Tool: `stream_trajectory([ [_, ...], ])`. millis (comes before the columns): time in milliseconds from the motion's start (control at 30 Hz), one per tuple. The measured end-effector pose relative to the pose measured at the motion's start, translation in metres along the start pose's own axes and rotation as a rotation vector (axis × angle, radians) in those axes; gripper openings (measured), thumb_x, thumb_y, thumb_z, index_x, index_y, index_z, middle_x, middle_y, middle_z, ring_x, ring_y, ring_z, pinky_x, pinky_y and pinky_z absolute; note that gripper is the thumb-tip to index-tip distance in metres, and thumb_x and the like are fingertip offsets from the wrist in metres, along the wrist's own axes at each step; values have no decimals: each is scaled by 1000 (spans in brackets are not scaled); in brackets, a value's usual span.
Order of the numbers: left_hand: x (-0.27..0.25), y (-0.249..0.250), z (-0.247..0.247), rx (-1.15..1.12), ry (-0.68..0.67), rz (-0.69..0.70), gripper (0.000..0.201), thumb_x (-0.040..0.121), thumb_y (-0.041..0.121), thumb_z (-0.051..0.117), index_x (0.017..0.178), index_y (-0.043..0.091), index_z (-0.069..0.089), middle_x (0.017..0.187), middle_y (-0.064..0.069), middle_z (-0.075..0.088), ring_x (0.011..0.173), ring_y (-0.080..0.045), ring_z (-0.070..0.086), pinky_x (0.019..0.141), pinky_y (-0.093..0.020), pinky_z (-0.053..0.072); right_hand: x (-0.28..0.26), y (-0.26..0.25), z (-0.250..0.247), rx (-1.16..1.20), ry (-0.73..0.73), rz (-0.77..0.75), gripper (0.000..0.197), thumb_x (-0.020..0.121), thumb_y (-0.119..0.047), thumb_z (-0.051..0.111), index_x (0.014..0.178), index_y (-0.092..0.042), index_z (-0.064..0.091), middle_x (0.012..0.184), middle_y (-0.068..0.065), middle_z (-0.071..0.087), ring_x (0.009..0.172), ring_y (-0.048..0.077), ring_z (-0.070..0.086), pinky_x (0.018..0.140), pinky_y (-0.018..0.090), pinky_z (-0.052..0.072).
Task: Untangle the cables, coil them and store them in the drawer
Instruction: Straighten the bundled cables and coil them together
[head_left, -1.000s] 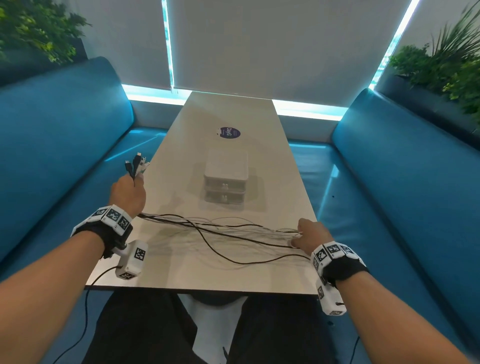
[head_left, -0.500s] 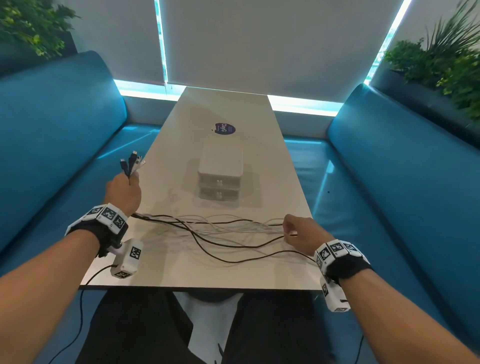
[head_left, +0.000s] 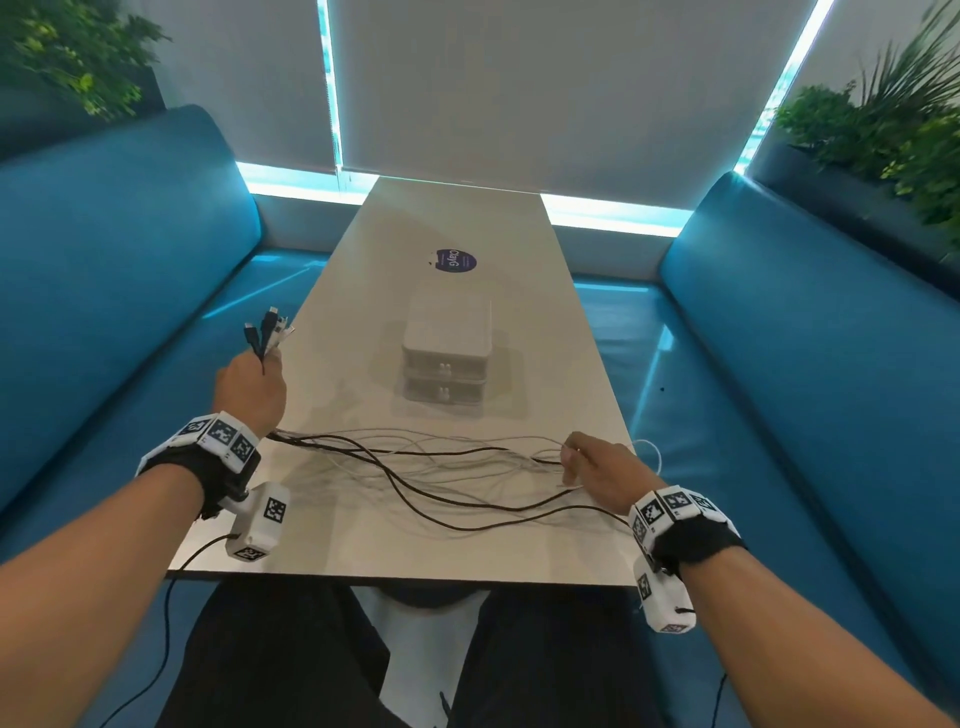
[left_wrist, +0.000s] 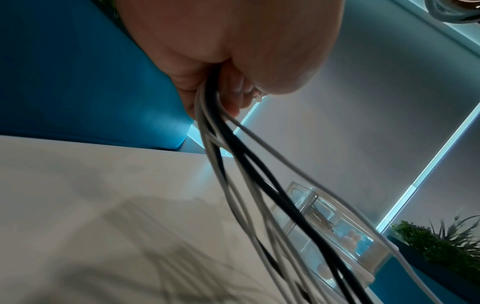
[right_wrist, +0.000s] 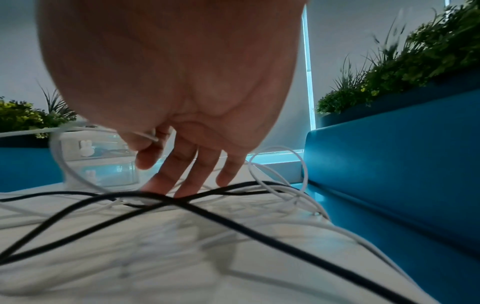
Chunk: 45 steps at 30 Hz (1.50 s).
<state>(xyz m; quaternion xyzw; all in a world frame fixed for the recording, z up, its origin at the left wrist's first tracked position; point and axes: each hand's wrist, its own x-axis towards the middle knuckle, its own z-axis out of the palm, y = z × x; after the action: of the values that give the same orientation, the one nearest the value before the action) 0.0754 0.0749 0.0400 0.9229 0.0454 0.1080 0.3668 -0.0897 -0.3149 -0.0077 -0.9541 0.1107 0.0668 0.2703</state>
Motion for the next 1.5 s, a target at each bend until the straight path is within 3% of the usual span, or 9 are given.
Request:
stream_trajectory([
  [233, 0, -2, -3, -27, -3, -33, 44, 106, 25, 39, 105, -13, 60, 109, -36, 62, 102, -52, 56, 85, -49, 43, -2, -6, 1, -99, -20, 223, 92, 83, -83, -5, 53, -22, 56, 66, -1, 67, 71, 20, 61, 91, 42, 41],
  [367, 1, -4, -2, -30, -1, -39, 46, 106, 26, 38, 105, -14, 60, 110, -36, 62, 103, -52, 55, 85, -48, 43, -2, 9, 4, -199, 83, 330, 109, 79, -82, -14, 84, -12, 69, 94, 14, 69, 91, 31, 62, 92, 43, 47],
  [500, 7, -6, -4, -35, 20, -54, 46, 106, 25, 37, 105, -15, 60, 111, -38, 61, 105, -53, 54, 87, -49, 42, -2, 28, 3, -274, 118, 462, 72, 101, -55, 9, 121, -11, 62, 124, 17, 64, 112, 34, 59, 95, 41, 44],
  [800, 10, 0, -1, -38, 60, -37, 46, 106, 26, 37, 107, -14, 58, 112, -38, 60, 106, -53, 54, 87, -50, 43, -3, 44, -11, -325, 151, 651, 43, 92, -27, 37, 133, -20, 47, 130, 12, 55, 118, 34, 56, 96, 42, 44],
  [967, 8, 3, 1, -54, 60, -18, 45, 106, 26, 38, 108, -14, 58, 113, -39, 60, 106, -53, 54, 88, -50, 43, 4, 59, -6, -392, 0, 628, 29, 84, -23, 45, 105, -16, 63, 118, 6, 65, 108, 28, 61, 102, 45, 44],
  [1100, 6, 4, 5, -72, 52, -14, 46, 106, 28, 38, 107, -12, 59, 110, -37, 61, 105, -52, 55, 87, -49, 43, -6, 51, -1, -344, 2, 553, 39, 95, -8, 39, 131, -6, 51, 140, 16, 45, 123, 34, 51, 105, 39, 42],
  [1200, 6, 3, 6, -79, 53, -14, 45, 106, 28, 38, 106, -12, 59, 110, -35, 62, 104, -51, 55, 86, -49, 43, -12, 63, 1, -282, 150, 513, 39, 90, -4, 41, 128, -8, 45, 134, 17, 33, 104, 39, 58, 96, 41, 46],
  [1367, 5, 7, 6, -85, 45, -11, 46, 106, 28, 38, 108, -12, 59, 112, -36, 61, 105, -51, 55, 87, -49, 43, -12, 73, -7, -336, 76, 501, 26, 89, -11, 48, 114, -9, 51, 116, 15, 61, 106, 33, 61, 85, 35, 49],
  [1500, 3, 11, 6, -96, 47, -15, 45, 106, 27, 38, 109, -13, 59, 112, -37, 61, 106, -51, 54, 87, -48, 42, -8, 82, -13, -435, -31, 461, 30, 90, -19, 45, 113, -20, 64, 114, 7, 68, 105, 28, 64, 92, 36, 53],
])
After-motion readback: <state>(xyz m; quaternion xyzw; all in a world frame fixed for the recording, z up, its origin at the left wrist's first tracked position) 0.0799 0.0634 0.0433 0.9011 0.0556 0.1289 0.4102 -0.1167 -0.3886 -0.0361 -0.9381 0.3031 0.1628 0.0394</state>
